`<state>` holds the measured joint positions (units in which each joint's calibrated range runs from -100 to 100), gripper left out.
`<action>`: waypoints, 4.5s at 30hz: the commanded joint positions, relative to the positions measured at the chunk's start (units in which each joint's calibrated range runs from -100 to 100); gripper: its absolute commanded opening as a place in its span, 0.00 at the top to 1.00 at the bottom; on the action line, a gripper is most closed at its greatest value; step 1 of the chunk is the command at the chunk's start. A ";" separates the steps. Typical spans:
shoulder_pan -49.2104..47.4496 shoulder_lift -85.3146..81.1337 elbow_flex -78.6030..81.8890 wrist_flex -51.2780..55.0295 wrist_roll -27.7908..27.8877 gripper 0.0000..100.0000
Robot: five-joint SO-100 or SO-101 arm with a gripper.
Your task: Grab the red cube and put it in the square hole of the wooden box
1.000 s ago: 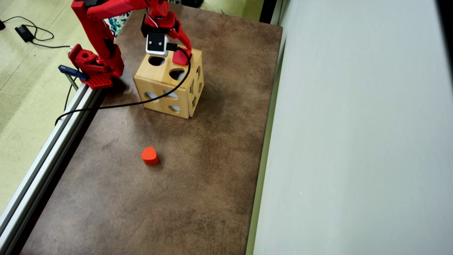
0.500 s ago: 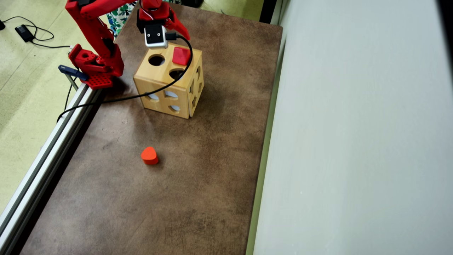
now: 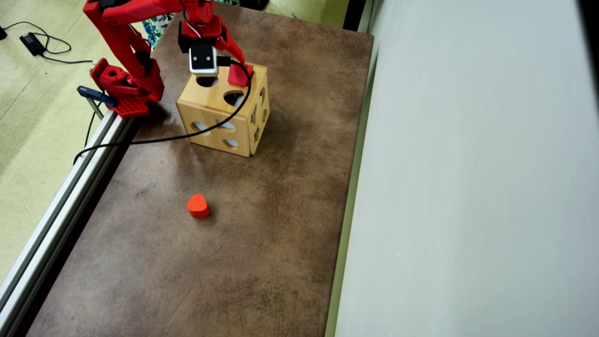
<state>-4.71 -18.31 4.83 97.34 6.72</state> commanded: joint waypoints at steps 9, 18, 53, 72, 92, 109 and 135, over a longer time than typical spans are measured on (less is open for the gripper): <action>8.05 -1.02 -0.18 0.33 4.20 0.66; 7.16 1.70 0.09 0.17 3.71 0.66; -2.57 -1.36 -0.98 -0.31 -4.20 0.66; -0.64 -57.15 1.79 0.41 -3.57 0.78; 1.74 -76.68 16.46 0.49 -0.29 0.97; 8.05 -77.02 16.55 0.49 0.05 0.97; 7.98 -76.94 16.46 0.17 -3.47 0.97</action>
<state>3.05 -95.51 21.44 97.66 3.44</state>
